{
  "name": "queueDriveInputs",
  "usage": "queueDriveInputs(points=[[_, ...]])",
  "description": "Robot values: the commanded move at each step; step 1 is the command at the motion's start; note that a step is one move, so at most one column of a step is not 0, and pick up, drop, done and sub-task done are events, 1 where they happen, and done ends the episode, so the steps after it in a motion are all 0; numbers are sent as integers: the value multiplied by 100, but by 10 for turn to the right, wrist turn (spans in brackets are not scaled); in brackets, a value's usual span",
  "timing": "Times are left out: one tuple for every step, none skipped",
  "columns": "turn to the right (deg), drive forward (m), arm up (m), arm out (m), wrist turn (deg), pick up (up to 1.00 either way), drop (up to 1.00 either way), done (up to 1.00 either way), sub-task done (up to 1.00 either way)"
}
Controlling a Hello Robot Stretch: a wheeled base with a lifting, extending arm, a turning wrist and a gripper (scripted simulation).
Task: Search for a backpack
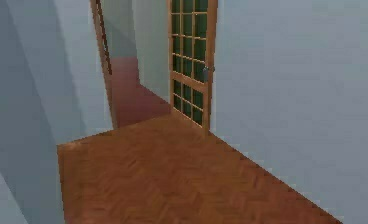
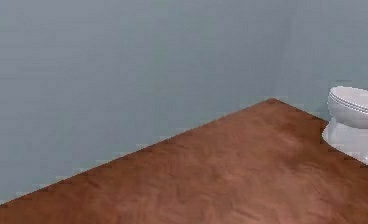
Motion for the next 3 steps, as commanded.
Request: queueDriveInputs(points=[[0,50,0,0,0,0,0,0,0],[-150,0,0,0,0,0,0,0,0],[0,100,0,0,0,0,0,0,0]])
